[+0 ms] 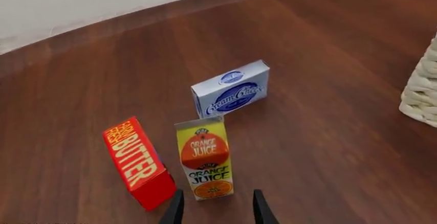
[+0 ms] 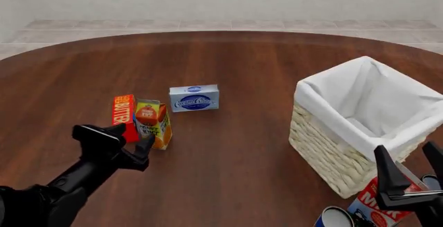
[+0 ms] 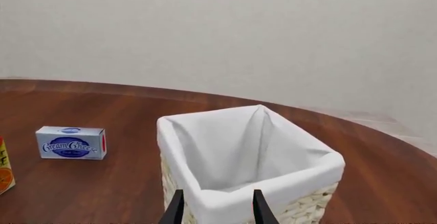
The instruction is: Pick up the orange juice, and put it in the basket.
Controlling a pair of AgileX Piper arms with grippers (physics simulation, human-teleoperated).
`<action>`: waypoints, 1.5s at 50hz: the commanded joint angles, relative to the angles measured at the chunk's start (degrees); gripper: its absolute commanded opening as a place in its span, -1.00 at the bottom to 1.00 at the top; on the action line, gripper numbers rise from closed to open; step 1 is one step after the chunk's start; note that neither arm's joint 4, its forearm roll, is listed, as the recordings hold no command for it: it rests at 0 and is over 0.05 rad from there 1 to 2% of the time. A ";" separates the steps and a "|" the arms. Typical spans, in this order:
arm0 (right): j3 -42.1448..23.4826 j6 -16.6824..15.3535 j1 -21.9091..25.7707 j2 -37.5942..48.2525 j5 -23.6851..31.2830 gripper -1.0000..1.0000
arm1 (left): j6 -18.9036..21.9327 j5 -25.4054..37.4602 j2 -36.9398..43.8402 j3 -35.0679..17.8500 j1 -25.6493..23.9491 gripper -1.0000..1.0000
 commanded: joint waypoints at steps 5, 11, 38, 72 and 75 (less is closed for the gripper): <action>0.00 0.21 0.01 -6.06 6.11 1.00 | 0.93 -4.10 7.65 -2.02 1.54 1.00; 0.00 0.39 0.02 -7.39 7.54 1.00 | -0.02 -2.52 9.09 -4.27 1.89 1.00; 0.00 0.82 0.22 -13.08 13.54 1.00 | 1.69 -4.30 16.10 -7.79 2.11 1.00; -20.69 -1.37 2.19 -18.41 32.74 1.00 | 2.50 -4.54 21.96 -11.37 2.24 1.00; -25.12 0.25 0.10 -18.41 37.17 1.00 | 2.41 -4.40 22.76 -12.11 2.40 1.00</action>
